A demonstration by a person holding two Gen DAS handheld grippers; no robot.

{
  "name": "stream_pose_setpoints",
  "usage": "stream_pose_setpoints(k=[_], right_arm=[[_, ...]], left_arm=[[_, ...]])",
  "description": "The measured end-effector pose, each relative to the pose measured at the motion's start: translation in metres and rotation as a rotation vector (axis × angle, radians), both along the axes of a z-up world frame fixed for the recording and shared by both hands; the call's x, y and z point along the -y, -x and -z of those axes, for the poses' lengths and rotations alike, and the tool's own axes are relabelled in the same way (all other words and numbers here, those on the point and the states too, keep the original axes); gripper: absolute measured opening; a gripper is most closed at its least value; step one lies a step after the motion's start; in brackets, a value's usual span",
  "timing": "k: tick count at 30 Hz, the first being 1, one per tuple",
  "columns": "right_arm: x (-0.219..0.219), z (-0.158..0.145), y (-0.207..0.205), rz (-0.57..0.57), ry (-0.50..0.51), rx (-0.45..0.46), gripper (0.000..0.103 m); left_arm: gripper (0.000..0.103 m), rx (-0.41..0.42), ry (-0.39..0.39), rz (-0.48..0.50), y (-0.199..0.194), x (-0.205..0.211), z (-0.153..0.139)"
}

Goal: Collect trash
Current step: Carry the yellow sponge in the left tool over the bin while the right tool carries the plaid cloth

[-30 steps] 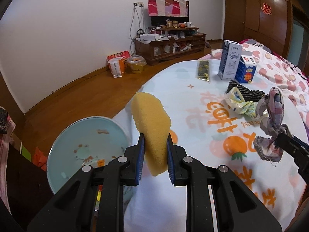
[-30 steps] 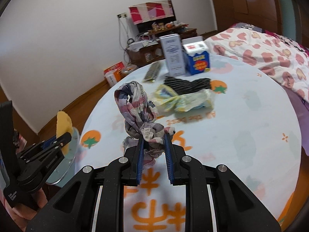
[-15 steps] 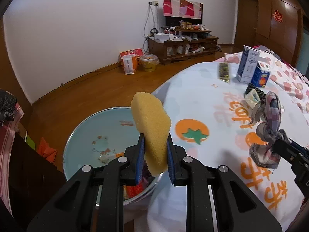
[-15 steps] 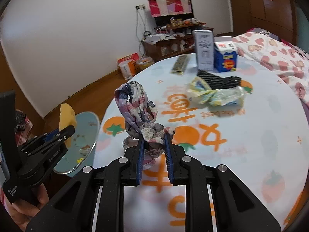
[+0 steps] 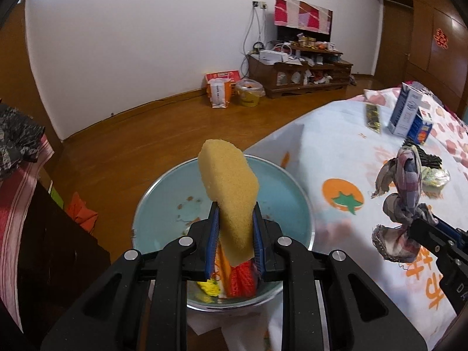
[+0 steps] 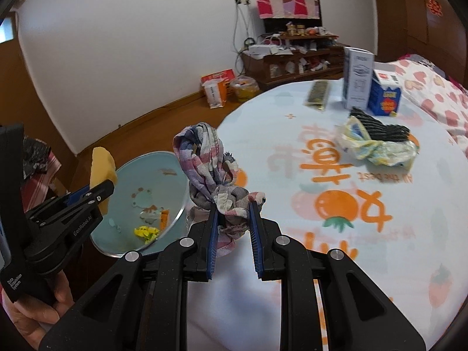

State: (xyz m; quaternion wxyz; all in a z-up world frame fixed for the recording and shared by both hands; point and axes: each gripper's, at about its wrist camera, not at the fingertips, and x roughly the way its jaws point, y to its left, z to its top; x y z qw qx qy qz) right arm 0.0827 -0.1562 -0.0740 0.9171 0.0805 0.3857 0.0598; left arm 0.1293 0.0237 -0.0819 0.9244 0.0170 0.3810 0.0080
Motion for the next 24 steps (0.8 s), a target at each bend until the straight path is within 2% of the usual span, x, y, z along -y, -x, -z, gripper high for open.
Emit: stream_pose_setpoints(k=[11, 24], right_arm=[[-0.045, -0.001, -0.015, -0.068, 0.034, 0.003, 0.021], [-0.083, 0.004, -0.046, -0.107, 0.064, 0.001, 0.021]], left_arm=[[0.021, 0.017, 0.027, -0.074, 0.000, -0.043, -0.006], [0.021, 0.020, 0.023, -0.128, -0.007, -0.066, -0.005]])
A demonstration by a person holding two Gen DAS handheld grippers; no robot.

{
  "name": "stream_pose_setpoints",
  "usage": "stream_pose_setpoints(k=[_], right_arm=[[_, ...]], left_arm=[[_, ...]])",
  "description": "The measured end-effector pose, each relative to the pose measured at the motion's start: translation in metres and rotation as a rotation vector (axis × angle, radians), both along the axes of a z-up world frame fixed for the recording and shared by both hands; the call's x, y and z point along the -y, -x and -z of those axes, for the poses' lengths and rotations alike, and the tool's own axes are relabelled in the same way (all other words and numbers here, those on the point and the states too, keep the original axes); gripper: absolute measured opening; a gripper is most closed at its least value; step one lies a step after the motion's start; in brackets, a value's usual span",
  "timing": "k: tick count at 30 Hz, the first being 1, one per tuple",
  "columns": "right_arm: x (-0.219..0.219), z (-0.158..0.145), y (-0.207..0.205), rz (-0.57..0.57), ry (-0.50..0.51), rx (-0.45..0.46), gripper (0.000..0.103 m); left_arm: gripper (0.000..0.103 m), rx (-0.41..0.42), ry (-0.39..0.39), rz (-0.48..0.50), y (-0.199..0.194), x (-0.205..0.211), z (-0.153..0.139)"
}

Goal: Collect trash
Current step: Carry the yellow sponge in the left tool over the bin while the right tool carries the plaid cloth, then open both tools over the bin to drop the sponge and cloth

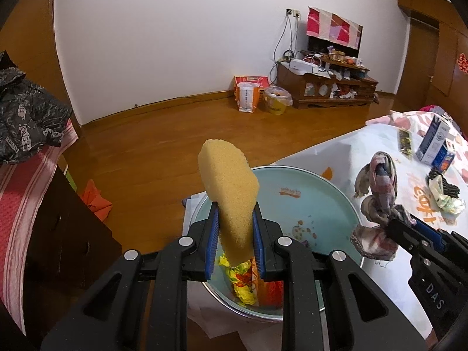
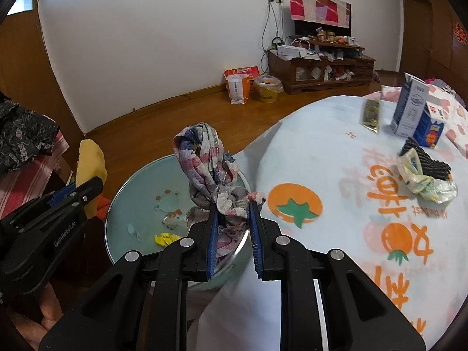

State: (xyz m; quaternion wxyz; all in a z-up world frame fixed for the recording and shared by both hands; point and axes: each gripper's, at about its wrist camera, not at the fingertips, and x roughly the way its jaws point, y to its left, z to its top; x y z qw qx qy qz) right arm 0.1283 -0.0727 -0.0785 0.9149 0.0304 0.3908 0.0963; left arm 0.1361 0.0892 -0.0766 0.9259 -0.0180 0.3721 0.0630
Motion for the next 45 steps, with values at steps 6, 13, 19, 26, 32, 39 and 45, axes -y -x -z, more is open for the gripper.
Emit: stream_pose_setpoints(k=[6, 13, 19, 26, 32, 39, 45], right_arm=[[-0.008, 0.006, -0.012, -0.013, 0.002, -0.018, 0.021], [-0.012, 0.023, -0.029, -0.031, -0.014, -0.076, 0.021], [-0.015, 0.039, -0.040, -0.048, -0.031, -0.132, 0.023], [-0.020, 0.048, -0.048, -0.074, -0.048, -0.166, 0.038], [-0.009, 0.033, -0.039, -0.052, -0.059, -0.115, 0.059], [0.030, 0.008, -0.020, 0.057, -0.049, -0.012, 0.092], [0.065, 0.001, -0.004, 0.121, -0.002, 0.015, 0.095]], left_arm=[[0.021, -0.023, -0.009, 0.002, -0.009, 0.004, 0.009], [0.021, -0.068, -0.012, 0.006, -0.019, 0.004, 0.023], [0.021, -0.105, -0.020, 0.002, -0.027, 0.001, 0.037], [0.030, -0.132, -0.020, -0.013, -0.029, -0.001, 0.046], [0.060, -0.124, -0.010, -0.038, -0.023, -0.001, 0.045], [0.089, -0.087, -0.048, -0.094, -0.013, 0.011, 0.037], [0.097, -0.063, -0.098, -0.040, -0.002, 0.046, 0.031]])
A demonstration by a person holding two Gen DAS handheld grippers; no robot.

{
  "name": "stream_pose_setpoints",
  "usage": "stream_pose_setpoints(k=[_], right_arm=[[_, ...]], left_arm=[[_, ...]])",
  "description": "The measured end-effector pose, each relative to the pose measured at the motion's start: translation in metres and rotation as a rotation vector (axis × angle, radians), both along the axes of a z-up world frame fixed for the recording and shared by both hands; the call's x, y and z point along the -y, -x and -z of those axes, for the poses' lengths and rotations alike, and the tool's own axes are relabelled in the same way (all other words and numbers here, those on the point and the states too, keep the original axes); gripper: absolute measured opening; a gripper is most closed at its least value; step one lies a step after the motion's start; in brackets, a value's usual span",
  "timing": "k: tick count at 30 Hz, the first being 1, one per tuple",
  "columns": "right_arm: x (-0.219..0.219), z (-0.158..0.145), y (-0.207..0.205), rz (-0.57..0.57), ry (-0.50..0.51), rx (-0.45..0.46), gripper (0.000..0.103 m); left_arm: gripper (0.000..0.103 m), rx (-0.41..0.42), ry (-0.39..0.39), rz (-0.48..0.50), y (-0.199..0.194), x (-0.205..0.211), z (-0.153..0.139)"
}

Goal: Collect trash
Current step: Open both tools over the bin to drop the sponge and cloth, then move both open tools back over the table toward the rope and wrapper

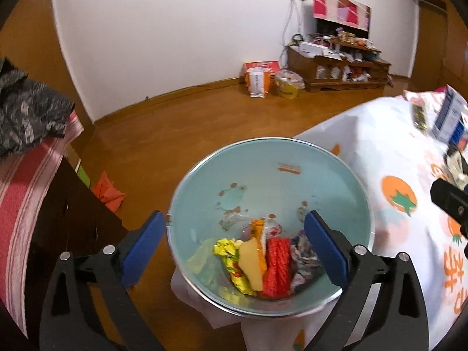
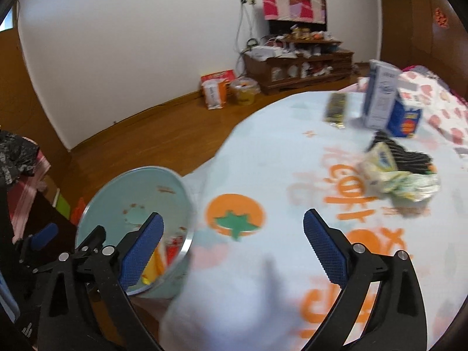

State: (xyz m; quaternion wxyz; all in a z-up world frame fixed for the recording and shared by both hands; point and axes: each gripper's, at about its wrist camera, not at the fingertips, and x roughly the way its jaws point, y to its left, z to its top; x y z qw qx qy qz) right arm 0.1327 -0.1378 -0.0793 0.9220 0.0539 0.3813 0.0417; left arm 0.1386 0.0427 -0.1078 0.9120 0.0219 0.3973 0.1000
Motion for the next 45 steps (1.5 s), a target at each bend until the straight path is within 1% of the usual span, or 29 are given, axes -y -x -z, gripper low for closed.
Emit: stream_pose_setpoints(k=[3, 5, 9, 11, 17, 20, 22, 25, 26, 28, 29, 30, 33, 37, 38, 41, 43, 45], right_arm=[[0.020, -0.001, 0.008, 0.038, 0.009, 0.014, 0.095], [0.038, 0.001, 0.018, 0.074, 0.005, 0.028, 0.095], [0.082, 0.006, 0.036, 0.153, 0.001, 0.031, 0.095], [0.105, 0.008, 0.044, 0.187, -0.020, 0.035, 0.095], [0.166, 0.018, 0.056, 0.298, -0.009, 0.003, 0.094], [0.187, 0.020, 0.058, 0.326, -0.011, -0.005, 0.094], [0.201, 0.019, 0.060, 0.349, 0.007, -0.005, 0.094], [0.218, 0.017, 0.064, 0.362, 0.022, -0.013, 0.093], [0.224, 0.016, 0.065, 0.367, 0.029, -0.012, 0.092], [0.232, 0.015, 0.065, 0.375, 0.036, -0.016, 0.085], [0.236, 0.014, 0.065, 0.378, 0.033, -0.023, 0.081], [0.243, 0.014, 0.065, 0.380, 0.020, -0.030, 0.081], [0.253, 0.012, 0.066, 0.393, 0.025, -0.026, 0.081], [0.269, 0.013, 0.066, 0.403, 0.033, -0.040, 0.081], [0.272, 0.013, 0.066, 0.406, 0.030, -0.044, 0.081], [0.285, 0.014, 0.066, 0.419, 0.024, -0.047, 0.081], [0.293, 0.015, 0.064, 0.427, 0.017, -0.050, 0.081], [0.299, 0.016, 0.064, 0.431, 0.009, -0.055, 0.081]], left_arm=[[0.097, 0.011, -0.005, 0.021, 0.003, 0.017, -0.004], [0.097, 0.026, -0.005, 0.054, 0.006, 0.030, -0.007], [0.097, 0.028, -0.006, 0.119, 0.006, 0.055, -0.011], [0.097, 0.032, 0.000, 0.139, 0.007, 0.068, -0.011], [0.097, 0.023, -0.012, 0.235, 0.012, 0.108, -0.009], [0.096, 0.025, -0.011, 0.285, 0.011, 0.125, -0.010], [0.096, 0.033, -0.013, 0.307, 0.008, 0.135, -0.011], [0.095, 0.027, -0.018, 0.366, 0.000, 0.159, -0.010], [0.095, 0.025, -0.014, 0.380, -0.002, 0.166, -0.009], [0.091, 0.016, -0.001, 0.425, -0.007, 0.182, -0.008], [0.087, 0.010, 0.001, 0.454, -0.010, 0.192, -0.007], [0.084, 0.006, 0.006, 0.475, -0.013, 0.201, -0.006], [0.083, 0.002, 0.044, 0.509, -0.025, 0.225, -0.010], [0.081, 0.004, 0.100, 0.520, -0.052, 0.262, -0.014], [0.081, -0.002, 0.130, 0.524, -0.062, 0.275, -0.015], [0.081, -0.026, 0.160, 0.526, -0.081, 0.303, -0.007], [0.077, -0.060, 0.173, 0.520, -0.091, 0.317, 0.002], [0.067, -0.113, 0.192, 0.519, -0.100, 0.331, 0.017]])
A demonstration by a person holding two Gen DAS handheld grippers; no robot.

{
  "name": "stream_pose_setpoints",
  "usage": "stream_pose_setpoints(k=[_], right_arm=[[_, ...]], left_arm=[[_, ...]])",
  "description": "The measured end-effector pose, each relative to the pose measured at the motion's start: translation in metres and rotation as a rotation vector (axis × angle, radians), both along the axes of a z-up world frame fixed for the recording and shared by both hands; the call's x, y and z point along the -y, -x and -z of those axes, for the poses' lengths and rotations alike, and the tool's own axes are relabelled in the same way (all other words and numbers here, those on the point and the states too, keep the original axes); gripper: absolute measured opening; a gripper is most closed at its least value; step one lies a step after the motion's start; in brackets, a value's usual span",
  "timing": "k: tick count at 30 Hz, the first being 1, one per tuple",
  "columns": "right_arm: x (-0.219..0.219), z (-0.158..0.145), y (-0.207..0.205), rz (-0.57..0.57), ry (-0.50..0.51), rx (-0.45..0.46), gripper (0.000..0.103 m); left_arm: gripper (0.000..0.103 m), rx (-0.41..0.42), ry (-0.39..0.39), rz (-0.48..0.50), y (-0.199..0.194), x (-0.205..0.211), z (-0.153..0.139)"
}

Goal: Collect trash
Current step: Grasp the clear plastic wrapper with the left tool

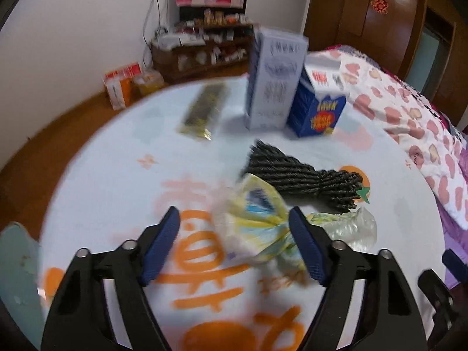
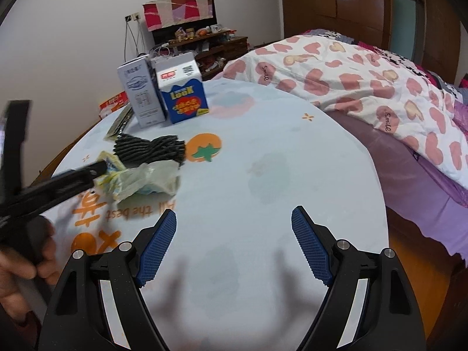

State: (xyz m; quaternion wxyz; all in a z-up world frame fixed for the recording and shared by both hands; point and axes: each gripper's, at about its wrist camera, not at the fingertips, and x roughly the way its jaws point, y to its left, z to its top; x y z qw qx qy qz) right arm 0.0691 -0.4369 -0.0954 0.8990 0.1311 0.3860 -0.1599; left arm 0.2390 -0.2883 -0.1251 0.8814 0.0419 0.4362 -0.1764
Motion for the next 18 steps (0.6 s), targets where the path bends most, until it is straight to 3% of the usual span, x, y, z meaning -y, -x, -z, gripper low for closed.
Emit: stream_pose_setpoints(k=[2, 4, 5, 6, 8, 9, 18], right_arm=[[0.005, 0.000, -0.001, 0.003, -0.006, 0.000, 0.081], [0.008, -0.001, -0.003, -0.004, -0.007, 0.005, 0.081], [0.009, -0.001, -0.004, -0.006, -0.007, 0.007, 0.081], [0.010, -0.001, -0.006, -0.007, -0.008, 0.010, 0.081], [0.010, -0.001, -0.012, -0.013, -0.014, 0.015, 0.081], [0.010, -0.001, -0.016, -0.020, -0.020, 0.018, 0.081], [0.010, -0.010, -0.059, -0.080, -0.056, 0.049, 0.081]], left_arm=[[0.058, -0.035, -0.002, -0.002, -0.004, 0.008, 0.012], [0.054, -0.013, -0.013, 0.006, -0.003, 0.012, 0.011], [0.032, 0.005, -0.032, 0.020, -0.001, 0.014, 0.010], [0.025, -0.002, -0.035, 0.036, -0.002, 0.014, 0.011], [0.021, -0.025, -0.003, 0.041, -0.001, 0.005, 0.010], [0.010, -0.026, 0.000, 0.043, -0.001, 0.002, 0.009], [0.009, 0.044, 0.023, -0.024, 0.019, -0.068, -0.022]])
